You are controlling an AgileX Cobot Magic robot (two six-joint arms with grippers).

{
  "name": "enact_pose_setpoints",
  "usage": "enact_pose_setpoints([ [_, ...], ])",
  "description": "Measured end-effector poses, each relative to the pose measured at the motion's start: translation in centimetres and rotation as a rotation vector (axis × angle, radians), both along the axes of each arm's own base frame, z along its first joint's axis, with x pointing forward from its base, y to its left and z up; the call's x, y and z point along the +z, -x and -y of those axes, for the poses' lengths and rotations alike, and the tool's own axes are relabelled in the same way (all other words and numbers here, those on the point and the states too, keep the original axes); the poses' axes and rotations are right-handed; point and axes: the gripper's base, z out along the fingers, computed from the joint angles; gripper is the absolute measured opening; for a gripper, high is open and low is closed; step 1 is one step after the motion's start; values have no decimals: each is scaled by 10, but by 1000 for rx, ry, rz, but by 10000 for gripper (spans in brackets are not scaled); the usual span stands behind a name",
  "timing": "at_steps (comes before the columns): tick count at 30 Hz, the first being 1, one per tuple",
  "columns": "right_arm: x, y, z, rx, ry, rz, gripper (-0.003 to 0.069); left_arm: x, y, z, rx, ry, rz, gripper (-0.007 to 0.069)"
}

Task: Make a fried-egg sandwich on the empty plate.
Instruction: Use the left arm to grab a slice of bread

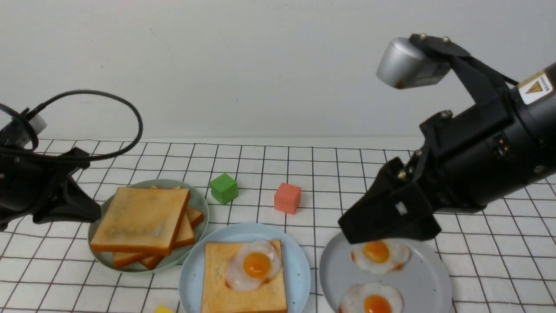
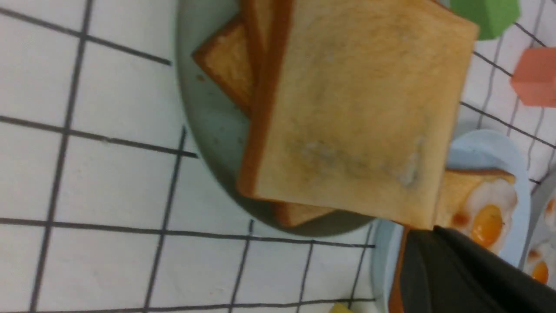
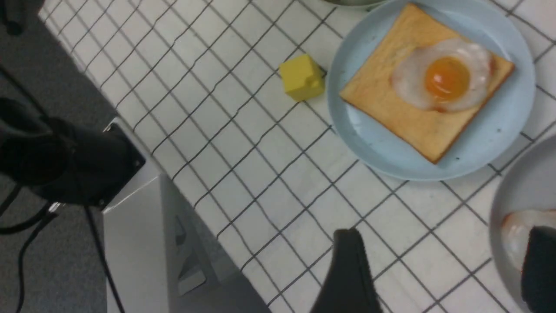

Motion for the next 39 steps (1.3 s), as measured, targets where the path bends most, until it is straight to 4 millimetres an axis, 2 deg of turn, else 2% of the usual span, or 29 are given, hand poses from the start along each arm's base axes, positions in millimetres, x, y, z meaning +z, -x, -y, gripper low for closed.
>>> enact_pose_setpoints([
  [3,-4,11,-13,59,-1,-3,514,-18,-6,-8,10,-5,-29,57],
  [6,-12,22,-23,113,12,-19,514,-35,-14,-13,12,-30,-32,160],
  [13,-19,23,-23,125,61,3,514,-48,-21,-16,-10,-56,-4,400],
  [17,-19,23,-23,122,62,8,514,-55,-24,-15,-36,-38,6,451],
  [20,-19,22,-23,121,63,11,514,-62,-25,-13,-65,-10,-6,446],
  [24,-19,23,-23,122,62,12,514,-69,-25,-11,-113,9,-15,311],
  [25,-19,23,-23,122,62,12,514,-69,-25,-11,-112,9,-15,302],
  [26,-19,23,-23,120,62,9,514,-69,-25,-11,-114,9,-14,202],
  [29,-19,23,-23,119,65,-1,514,-68,-24,-12,-104,21,-23,66],
  [34,-20,25,-22,124,74,-21,514,-55,-20,-10,-110,35,-20,59],
  [38,-20,25,-22,122,83,-15,514,-20,3,10,-136,110,54,59],
  [39,-20,25,-22,122,83,-15,514,-18,5,12,-134,116,59,59],
])
